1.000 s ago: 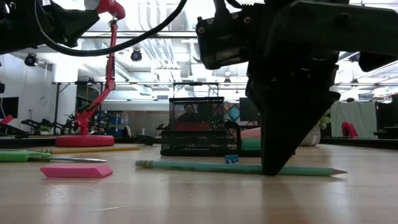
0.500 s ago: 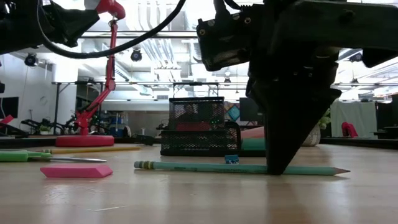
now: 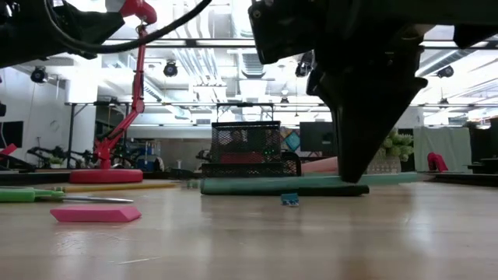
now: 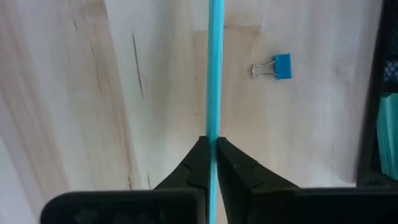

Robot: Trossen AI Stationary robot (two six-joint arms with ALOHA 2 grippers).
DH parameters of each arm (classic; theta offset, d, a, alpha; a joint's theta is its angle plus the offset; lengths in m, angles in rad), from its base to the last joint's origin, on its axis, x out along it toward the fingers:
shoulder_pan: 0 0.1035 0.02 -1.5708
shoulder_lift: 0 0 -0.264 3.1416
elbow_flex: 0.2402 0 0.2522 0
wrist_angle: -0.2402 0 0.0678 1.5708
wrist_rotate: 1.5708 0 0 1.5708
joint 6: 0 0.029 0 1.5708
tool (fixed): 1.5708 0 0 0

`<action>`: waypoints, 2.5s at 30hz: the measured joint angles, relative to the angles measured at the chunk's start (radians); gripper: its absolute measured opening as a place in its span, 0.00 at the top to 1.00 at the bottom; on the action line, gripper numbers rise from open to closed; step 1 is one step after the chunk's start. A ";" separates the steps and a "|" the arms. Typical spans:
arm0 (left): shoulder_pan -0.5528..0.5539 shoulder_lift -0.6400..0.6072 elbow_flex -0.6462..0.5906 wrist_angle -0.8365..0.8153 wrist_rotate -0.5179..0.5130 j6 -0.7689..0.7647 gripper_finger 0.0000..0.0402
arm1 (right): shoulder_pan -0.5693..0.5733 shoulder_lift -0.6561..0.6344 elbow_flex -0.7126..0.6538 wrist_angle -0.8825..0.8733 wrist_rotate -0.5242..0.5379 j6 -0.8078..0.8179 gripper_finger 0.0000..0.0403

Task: Pick and place office supplies into organizer
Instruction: Put the light blue pencil into the black desk organizer

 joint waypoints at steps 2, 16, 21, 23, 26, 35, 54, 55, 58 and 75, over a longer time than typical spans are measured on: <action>0.000 0.000 0.000 0.000 0.000 0.000 0.78 | 0.000 -0.003 0.000 -0.001 0.000 -0.004 0.97; 0.000 0.000 0.000 0.000 0.000 0.000 0.78 | 0.000 -0.028 0.002 -0.016 0.022 -0.006 0.97; 0.000 0.000 0.000 0.000 0.000 0.000 0.78 | 0.000 -0.028 0.002 -0.016 0.022 -0.006 0.97; 0.000 0.000 0.000 0.000 0.000 0.000 0.78 | 0.000 -0.029 0.002 -0.017 0.025 -0.006 0.97; 0.000 0.000 0.000 0.000 0.000 0.000 0.78 | 0.000 -0.036 0.002 -0.017 0.034 -0.007 0.97; 0.000 0.000 0.000 0.000 0.000 0.000 0.78 | -0.011 -0.072 0.002 -0.026 0.129 -0.019 0.97; 0.000 0.000 0.000 -0.001 0.000 0.000 0.78 | -0.160 -0.217 0.003 -0.172 0.294 -0.145 0.97; 0.000 0.000 0.000 0.000 0.000 0.000 0.78 | -0.166 -0.228 0.003 -0.187 0.293 -0.146 0.97; 0.000 0.000 0.000 0.000 0.000 0.000 0.78 | -0.182 -0.264 0.003 -0.234 0.292 -0.171 0.97; 0.000 -0.001 0.000 0.001 0.000 0.000 0.78 | -0.289 -0.303 0.003 -0.424 0.204 -0.259 0.97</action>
